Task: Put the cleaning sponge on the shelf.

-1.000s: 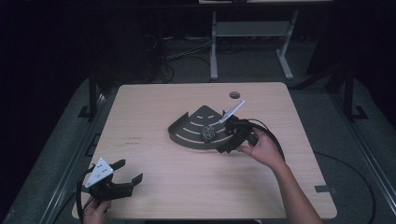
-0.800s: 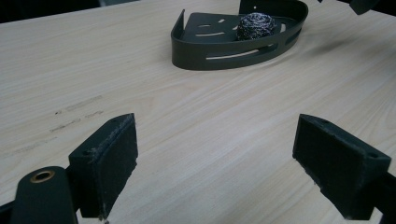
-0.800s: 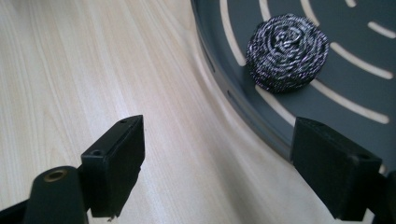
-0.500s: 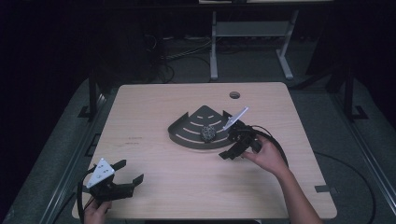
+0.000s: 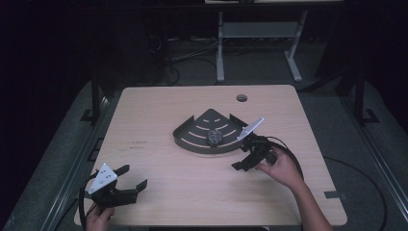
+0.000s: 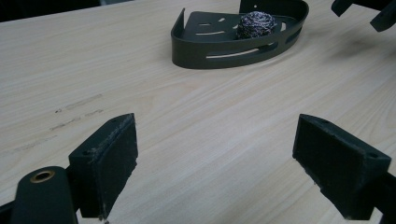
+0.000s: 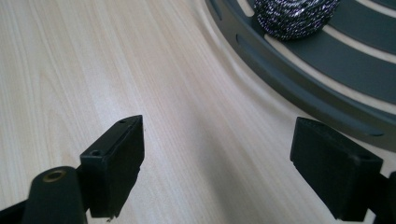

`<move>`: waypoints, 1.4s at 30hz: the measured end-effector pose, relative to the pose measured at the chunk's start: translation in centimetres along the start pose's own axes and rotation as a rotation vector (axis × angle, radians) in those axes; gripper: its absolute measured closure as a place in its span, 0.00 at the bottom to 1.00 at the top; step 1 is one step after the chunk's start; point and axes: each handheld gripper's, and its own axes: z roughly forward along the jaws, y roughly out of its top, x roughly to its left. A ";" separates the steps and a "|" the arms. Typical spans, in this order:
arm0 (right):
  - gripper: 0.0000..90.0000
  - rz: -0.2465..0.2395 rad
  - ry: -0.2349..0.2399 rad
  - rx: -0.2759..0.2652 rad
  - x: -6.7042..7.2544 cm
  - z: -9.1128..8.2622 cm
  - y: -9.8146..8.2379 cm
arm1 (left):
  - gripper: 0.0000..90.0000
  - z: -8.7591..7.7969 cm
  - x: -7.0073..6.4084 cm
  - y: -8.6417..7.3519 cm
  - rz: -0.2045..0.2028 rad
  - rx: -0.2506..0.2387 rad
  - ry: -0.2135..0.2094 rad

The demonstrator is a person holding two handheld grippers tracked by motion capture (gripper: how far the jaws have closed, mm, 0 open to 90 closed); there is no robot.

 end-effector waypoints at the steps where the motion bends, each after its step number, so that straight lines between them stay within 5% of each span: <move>1: 0.19 0.002 0.001 0.000 0.0 0.1 -0.1 | 0.15 0.0 0.0 0.0 -0.002 -0.001 0.000; 42: 0.19 0.070 -0.007 -0.053 1.4 -1.1 -6.7 | 0.15 0.0 -0.1 -0.1 0.007 0.005 0.005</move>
